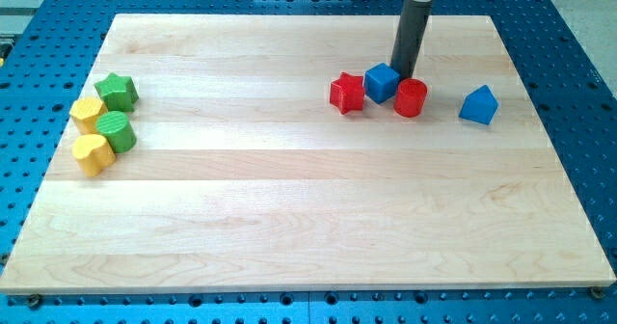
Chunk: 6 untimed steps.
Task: Slide the triangle close to the right side of the red circle
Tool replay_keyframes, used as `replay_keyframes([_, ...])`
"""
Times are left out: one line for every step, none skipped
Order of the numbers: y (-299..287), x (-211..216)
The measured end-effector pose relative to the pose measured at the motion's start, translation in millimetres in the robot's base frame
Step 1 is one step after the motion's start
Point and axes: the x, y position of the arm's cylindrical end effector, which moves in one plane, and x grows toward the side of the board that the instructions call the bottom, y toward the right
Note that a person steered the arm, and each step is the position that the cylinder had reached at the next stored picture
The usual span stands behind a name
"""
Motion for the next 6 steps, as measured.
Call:
replay_keyframes([112.7,-11.4])
replay_keyframes([192.8,11.4])
replay_keyframes([183.3,30.4])
replay_keyframes([141.2,48.9])
replay_keyframes([121.4,75.6])
replay_keyframes([89.2,81.1])
